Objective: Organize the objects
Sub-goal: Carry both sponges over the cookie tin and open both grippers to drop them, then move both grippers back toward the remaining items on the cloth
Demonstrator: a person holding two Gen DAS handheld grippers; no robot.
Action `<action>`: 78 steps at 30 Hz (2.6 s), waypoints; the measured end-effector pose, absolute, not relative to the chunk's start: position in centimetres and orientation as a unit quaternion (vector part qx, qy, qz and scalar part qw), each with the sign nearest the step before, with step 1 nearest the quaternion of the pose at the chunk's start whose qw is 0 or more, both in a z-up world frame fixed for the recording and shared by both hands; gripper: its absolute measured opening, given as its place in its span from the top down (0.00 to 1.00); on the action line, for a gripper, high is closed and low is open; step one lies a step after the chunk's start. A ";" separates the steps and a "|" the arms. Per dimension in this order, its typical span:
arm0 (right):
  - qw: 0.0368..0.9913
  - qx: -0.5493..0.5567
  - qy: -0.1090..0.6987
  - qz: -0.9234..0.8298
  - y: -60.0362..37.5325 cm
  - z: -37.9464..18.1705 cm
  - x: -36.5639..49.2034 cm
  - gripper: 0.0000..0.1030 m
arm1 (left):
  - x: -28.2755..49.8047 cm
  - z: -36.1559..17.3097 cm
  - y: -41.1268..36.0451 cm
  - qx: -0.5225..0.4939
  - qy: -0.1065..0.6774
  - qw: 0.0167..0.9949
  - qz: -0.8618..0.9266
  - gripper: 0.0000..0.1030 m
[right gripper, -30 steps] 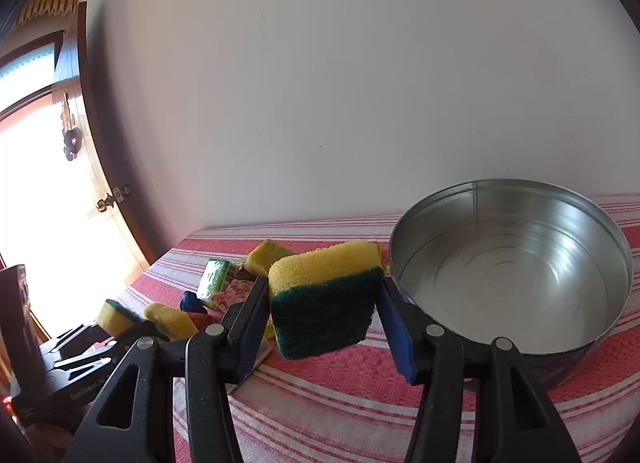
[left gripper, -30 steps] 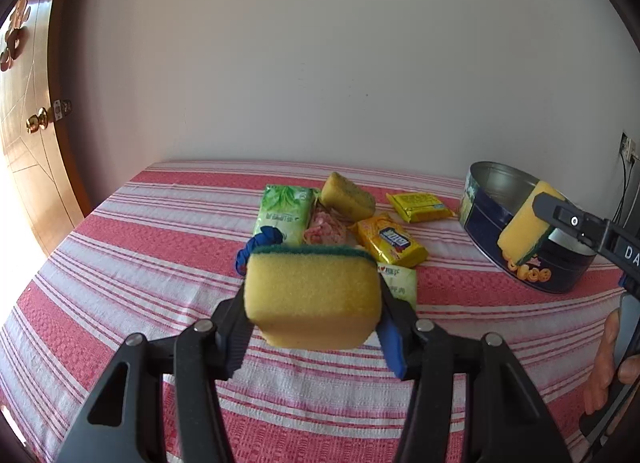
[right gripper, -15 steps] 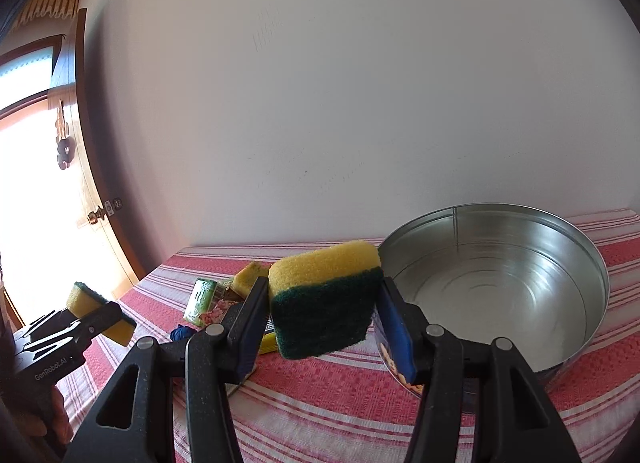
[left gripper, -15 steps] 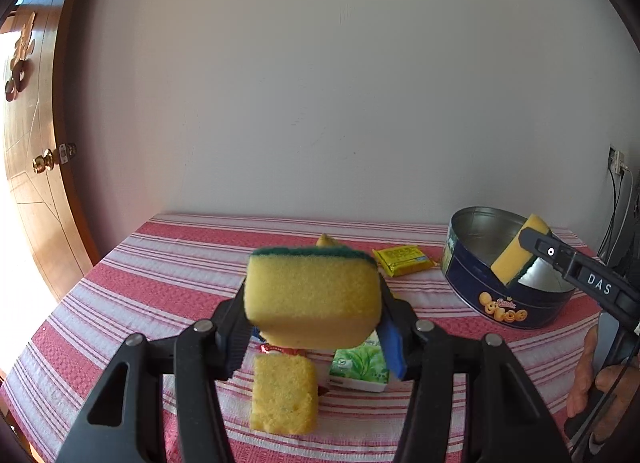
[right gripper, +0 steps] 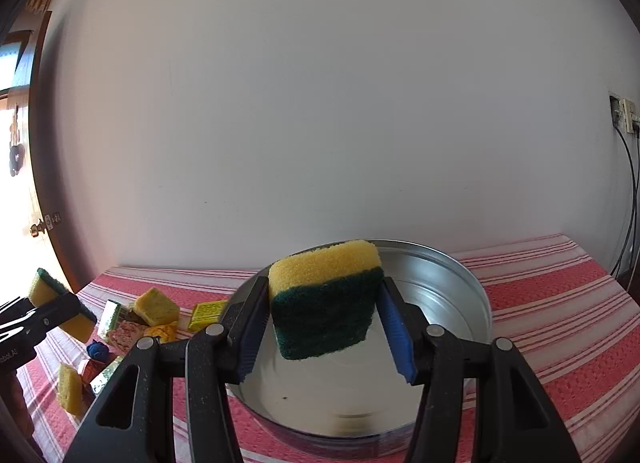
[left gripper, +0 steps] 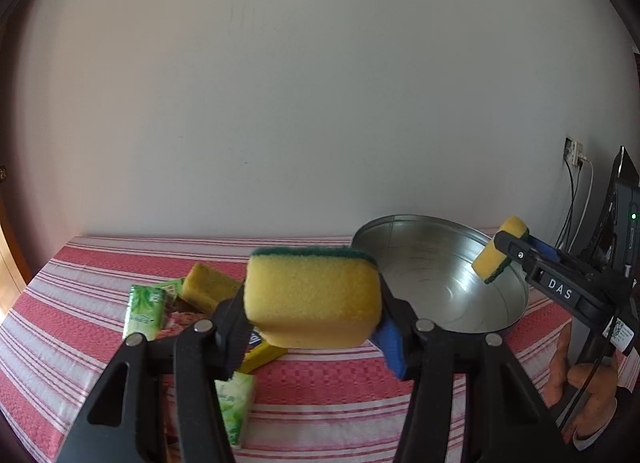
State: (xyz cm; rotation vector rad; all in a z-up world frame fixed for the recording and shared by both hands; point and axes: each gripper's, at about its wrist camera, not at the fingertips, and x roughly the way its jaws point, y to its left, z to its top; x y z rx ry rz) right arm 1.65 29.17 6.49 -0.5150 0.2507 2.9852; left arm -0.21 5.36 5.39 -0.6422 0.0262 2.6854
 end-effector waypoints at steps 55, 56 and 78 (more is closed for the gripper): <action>0.115 -0.163 0.134 0.971 36.0 3.9 0.0 0.17 | -4.3 1.2 14.8 -0.223 0.050 0.121 0.966 0.00; 0.118 -0.155 0.130 0.972 35.8 4.1 0.2 0.17 | -4.0 1.3 14.5 -0.216 0.051 0.114 0.968 0.00; 0.164 0.013 0.034 0.986 31.0 5.9 5.0 0.13 | -1.2 1.0 9.2 -0.151 0.004 0.056 0.987 0.00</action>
